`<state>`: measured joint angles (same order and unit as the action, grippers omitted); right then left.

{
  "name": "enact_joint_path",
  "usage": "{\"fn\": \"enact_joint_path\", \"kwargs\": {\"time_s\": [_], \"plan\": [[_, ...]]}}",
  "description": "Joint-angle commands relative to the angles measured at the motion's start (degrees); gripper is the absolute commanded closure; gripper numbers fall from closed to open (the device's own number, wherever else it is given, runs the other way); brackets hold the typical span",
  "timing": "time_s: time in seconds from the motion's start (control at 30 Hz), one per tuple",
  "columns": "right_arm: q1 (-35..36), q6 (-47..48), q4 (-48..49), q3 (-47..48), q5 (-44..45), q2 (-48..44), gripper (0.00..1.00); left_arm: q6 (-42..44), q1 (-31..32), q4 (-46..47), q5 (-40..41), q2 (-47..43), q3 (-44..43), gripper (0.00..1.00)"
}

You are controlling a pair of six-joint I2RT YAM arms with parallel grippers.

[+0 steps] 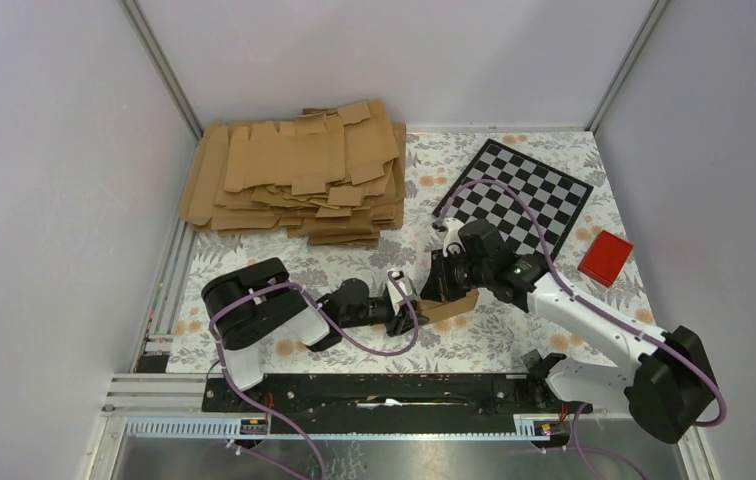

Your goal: Fold the paper box

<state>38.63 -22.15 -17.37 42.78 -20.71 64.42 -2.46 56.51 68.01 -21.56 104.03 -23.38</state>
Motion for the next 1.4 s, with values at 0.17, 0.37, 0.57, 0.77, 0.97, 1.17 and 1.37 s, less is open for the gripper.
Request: {"fn": "enact_joint_path", "kwargs": {"time_s": [0.17,0.37,0.57,0.77,0.97,1.17,1.37], "plan": [[0.33,-0.73,4.34,-3.63,-2.21,6.94,0.91,1.32,0.27,-2.53,1.47,0.12,0.14,0.71],[0.33,-0.24,0.09,0.24,0.47,3.35,0.91,1.38,0.35,-2.87,1.23,0.03,-0.07,0.71],[0.29,-0.35,-1.95,2.13,0.94,1.2,0.91,1.66,0.44,-3.64,1.18,-0.31,-0.18,0.71],[0.36,-1.39,0.24,-3.77,3.04,6.09,0.85,2.02,0.58,-4.19,1.17,-0.74,-0.18,0.72],[0.28,-2.38,-4.73,-0.61,8.41,1.13,0.68,2.02,0.87,-4.93,1.28,-1.64,-0.27,0.72],[0.22,-8.7,-14.32,6.9,19.2,-5.55,0.01,6.19,2.14,-11.66,6.11,-5.76,-0.94,0.73],[0.23,-38.95,-27.23,9.02,33.45,-11.53,0.0,12.14,4.55,-20.97,14.18,-11.16,-4.35,0.74]]}}
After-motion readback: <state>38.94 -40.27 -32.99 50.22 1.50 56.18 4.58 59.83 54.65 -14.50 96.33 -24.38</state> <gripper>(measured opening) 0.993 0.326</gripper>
